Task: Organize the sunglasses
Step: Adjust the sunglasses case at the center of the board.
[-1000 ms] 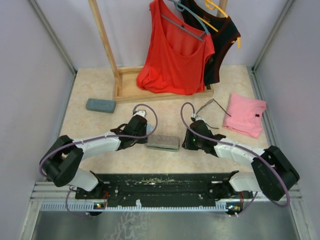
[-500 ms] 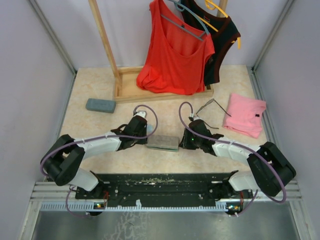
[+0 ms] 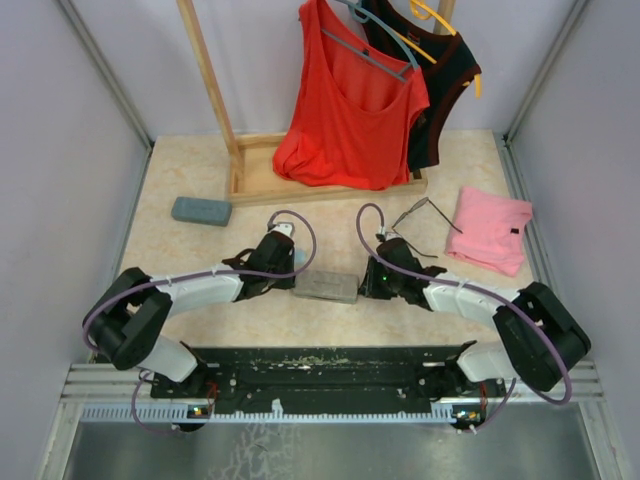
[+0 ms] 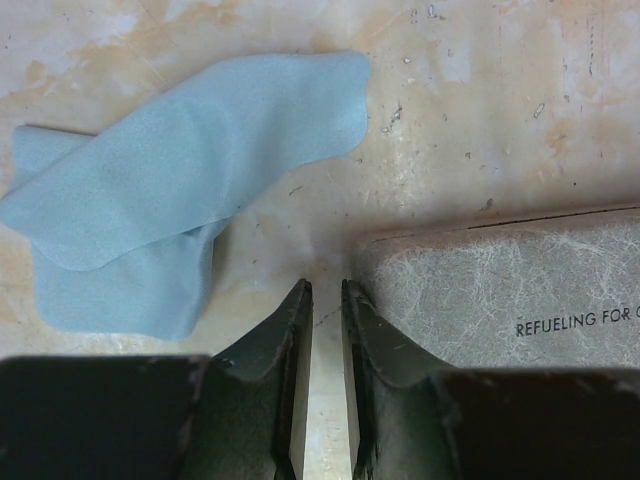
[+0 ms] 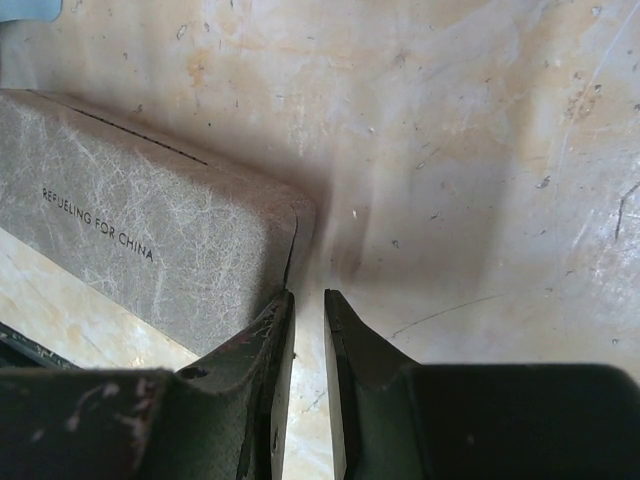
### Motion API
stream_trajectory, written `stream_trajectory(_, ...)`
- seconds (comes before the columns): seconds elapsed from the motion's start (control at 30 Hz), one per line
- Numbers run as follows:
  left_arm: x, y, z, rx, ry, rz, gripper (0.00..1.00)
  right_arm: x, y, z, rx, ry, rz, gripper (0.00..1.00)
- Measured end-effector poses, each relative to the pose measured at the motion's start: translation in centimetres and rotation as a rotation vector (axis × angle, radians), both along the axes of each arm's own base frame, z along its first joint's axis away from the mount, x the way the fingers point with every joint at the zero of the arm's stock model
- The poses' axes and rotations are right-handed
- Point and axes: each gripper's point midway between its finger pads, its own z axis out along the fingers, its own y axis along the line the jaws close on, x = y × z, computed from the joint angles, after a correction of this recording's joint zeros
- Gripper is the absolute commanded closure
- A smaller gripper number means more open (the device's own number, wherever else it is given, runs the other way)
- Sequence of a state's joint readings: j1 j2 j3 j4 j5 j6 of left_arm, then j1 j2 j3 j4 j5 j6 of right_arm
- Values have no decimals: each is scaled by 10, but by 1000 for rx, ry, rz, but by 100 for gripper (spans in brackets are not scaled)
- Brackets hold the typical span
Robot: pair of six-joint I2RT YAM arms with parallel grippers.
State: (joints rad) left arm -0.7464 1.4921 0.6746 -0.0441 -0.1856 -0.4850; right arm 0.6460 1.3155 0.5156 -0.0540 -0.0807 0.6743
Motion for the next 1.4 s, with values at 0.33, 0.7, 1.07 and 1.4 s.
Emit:
stream_trajectory(0.33,-2,2,-1,6,0,0,75,12,-37,11,-178,-60,-107,69)
stream_trajectory(0.7,-4,5,23,-40,-59,7,70,14,-21,53,-15,-183,-71,18)
stream_trajectory(1.07,-11,9,18,-43,-45,7,70,5,1,23,17,-75,8,25)
stream_trajectory(1.4,-13,9,16,-47,-34,1,71,0,18,9,15,-26,50,54)
